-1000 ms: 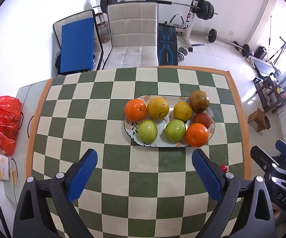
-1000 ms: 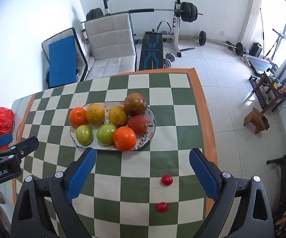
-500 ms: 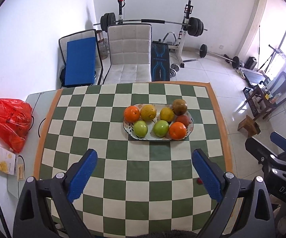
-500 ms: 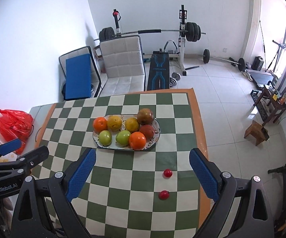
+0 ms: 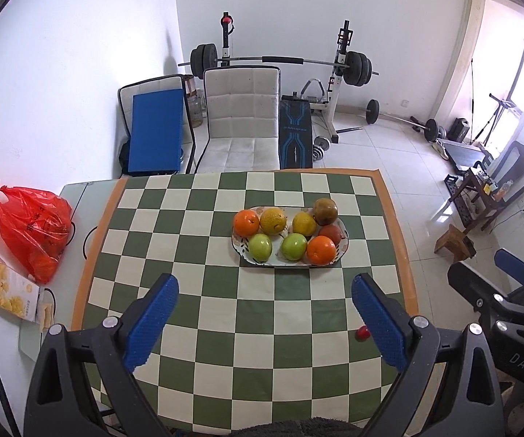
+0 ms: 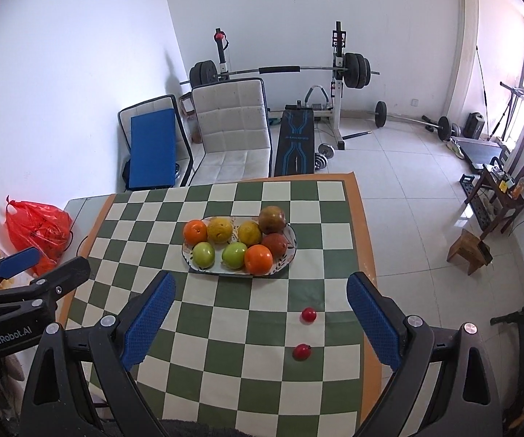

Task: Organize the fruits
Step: 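Lift both grippers away from the plate, then grasp a red cherry tomato with the right gripper while the left grasps the other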

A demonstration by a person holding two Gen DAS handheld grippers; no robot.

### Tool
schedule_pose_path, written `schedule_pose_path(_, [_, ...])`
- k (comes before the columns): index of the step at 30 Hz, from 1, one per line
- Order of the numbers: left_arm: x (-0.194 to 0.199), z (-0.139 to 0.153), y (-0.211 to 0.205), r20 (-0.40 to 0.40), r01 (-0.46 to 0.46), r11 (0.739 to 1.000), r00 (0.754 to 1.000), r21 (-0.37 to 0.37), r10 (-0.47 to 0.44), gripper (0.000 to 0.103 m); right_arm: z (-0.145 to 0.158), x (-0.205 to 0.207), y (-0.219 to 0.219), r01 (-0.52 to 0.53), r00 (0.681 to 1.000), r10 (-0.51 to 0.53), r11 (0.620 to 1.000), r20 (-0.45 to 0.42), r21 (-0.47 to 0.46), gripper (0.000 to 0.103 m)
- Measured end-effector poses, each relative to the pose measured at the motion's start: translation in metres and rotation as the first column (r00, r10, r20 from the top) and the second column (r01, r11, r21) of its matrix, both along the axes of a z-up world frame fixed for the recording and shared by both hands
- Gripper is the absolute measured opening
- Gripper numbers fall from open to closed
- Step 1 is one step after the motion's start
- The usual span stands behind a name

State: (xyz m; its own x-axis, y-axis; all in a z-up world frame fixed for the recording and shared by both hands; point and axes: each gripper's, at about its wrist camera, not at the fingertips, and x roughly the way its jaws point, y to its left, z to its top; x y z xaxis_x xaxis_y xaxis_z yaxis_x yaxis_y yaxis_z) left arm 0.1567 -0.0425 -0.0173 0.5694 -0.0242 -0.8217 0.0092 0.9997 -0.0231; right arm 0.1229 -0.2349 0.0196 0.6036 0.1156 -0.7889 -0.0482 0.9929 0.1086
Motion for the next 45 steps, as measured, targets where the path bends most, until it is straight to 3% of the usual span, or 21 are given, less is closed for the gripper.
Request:
schedule_pose_path(10, [0.005, -0.011, -0.004, -0.012, -0.003, 1.000, 1.000, 0.012, 0.003, 0.098, -0.018, 0.013, -0.005, 0.018, 0.999, -0.017, 0.999, -0.027, 0.037, 0.097])
schedule_pose_path(16, [0.014, -0.022, -0.003, -0.033, -0.004, 1.000, 0.999, 0.013, 0.004, 0.098, -0.043, 0.028, -0.019, 0.055, 0.996, -0.049, 0.995, -0.074, 0.082, 0.097])
schedule_pose_path(19, [0.026, -0.040, -0.005, -0.071, -0.001, 1.000, 0.997, 0.019, 0.003, 0.103, -0.078, 0.042, -0.038, 0.096, 0.985, -0.079, 0.990, -0.154, 0.105, 0.097])
schedule_pose_path(24, [0.051, -0.098, -0.021, -0.169, 0.030, 0.995, 0.986, 0.100, -0.012, 0.103, -0.180, 0.057, -0.081, 0.202, 0.922, -0.152, 0.973, -0.355, 0.108, 0.097])
schedule_pose_path(28, [0.070, -0.157, -0.042, -0.293, 0.087, 0.984, 0.955, 0.154, -0.038, 0.103, -0.273, 0.057, -0.099, 0.265, 0.846, -0.161, 0.954, -0.508, 0.139, 0.091])
schedule_pose_path(31, [0.081, -0.192, -0.061, -0.367, 0.148, 0.972, 0.927, 0.184, -0.072, 0.103, -0.321, 0.055, -0.093, 0.264, 0.814, -0.139, 0.954, -0.564, 0.146, 0.082])
schedule_pose_path(34, [0.093, -0.216, -0.080, -0.420, 0.210, 0.956, 0.901, 0.205, -0.107, 0.103, -0.356, 0.055, -0.085, 0.263, 0.790, -0.122, 0.953, -0.601, 0.153, 0.066])
schedule_pose_path(36, [0.100, -0.229, -0.090, -0.451, 0.246, 0.946, 0.883, 0.212, -0.129, 0.103, -0.375, 0.056, -0.080, 0.272, 0.773, -0.111, 0.948, -0.624, 0.168, 0.048])
schedule_pose_path(37, [0.104, -0.235, -0.095, -0.464, 0.257, 0.943, 0.876, 0.213, -0.134, 0.103, -0.383, 0.055, -0.077, 0.271, 0.769, -0.108, 0.948, -0.630, 0.167, 0.044])
schedule_pose_path(39, [0.110, -0.247, -0.103, -0.502, 0.282, 0.942, 0.850, 0.180, -0.159, 0.103, -0.379, 0.053, -0.073, 0.251, 0.795, -0.110, 0.955, -0.596, 0.160, 0.033])
schedule_pose_path(45, [0.126, -0.274, -0.143, -0.569, 0.333, 0.943, 0.779, 0.023, -0.261, 0.103, -0.357, 0.039, -0.104, 0.317, 0.811, -0.177, 0.934, -0.557, 0.164, 0.033])
